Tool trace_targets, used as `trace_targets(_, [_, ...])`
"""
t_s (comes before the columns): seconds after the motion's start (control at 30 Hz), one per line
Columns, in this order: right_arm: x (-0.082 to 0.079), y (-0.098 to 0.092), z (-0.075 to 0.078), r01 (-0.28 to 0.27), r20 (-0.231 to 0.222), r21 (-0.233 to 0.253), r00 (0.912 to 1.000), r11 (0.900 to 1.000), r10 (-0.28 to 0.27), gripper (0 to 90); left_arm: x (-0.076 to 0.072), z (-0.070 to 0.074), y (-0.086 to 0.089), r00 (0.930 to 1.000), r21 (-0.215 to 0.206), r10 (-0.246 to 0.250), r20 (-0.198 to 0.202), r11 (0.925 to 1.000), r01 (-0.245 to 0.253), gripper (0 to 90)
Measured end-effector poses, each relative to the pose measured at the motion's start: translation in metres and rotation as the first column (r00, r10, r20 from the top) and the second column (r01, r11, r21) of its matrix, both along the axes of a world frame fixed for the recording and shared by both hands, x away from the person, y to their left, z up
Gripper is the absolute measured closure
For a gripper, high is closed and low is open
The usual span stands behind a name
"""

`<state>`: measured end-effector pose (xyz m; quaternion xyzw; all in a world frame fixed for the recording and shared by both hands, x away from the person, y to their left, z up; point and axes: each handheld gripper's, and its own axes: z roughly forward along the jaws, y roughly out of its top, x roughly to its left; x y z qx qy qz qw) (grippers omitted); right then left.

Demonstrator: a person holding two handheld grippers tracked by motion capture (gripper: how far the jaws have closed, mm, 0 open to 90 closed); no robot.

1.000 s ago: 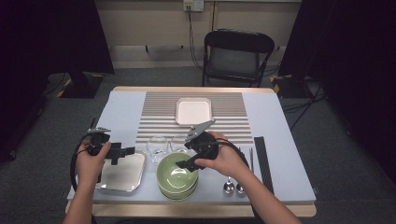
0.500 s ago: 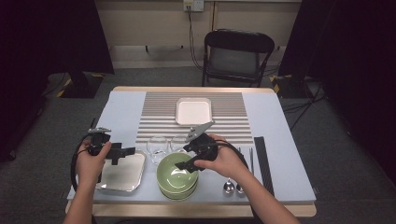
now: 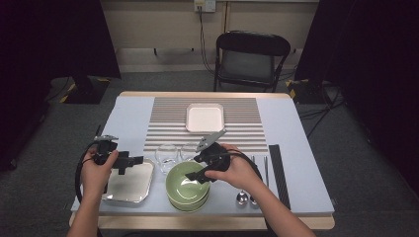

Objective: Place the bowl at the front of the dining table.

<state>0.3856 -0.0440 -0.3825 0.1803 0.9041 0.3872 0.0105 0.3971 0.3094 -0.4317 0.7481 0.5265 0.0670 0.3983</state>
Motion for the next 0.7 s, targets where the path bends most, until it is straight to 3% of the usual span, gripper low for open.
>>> trace_targets(0.47, [-0.0012,0.0026,-0.0033,0.003,-0.007,0.012,1.0000,1.000,-0.003,34.4,0.0003,-0.0003,-0.0001,1.0000,0.000,-0.002,-0.002,1.0000,0.002,21.7])
trace_targets(0.63, [-0.0020,0.0038,-0.0038,0.015,-0.054,0.028,0.9985,1.000,-0.013,35.1,0.0002,-0.0003,0.0001,1.0000,-0.001,-0.002,-0.003,1.0000,0.002,21.7])
trace_targets(0.7, [-0.0024,0.0046,-0.0041,0.014,-0.045,0.034,0.9989,0.999,-0.012,34.9,0.0003,-0.0004,0.0001,1.0000,-0.001,-0.002,-0.004,1.0000,0.002,21.8])
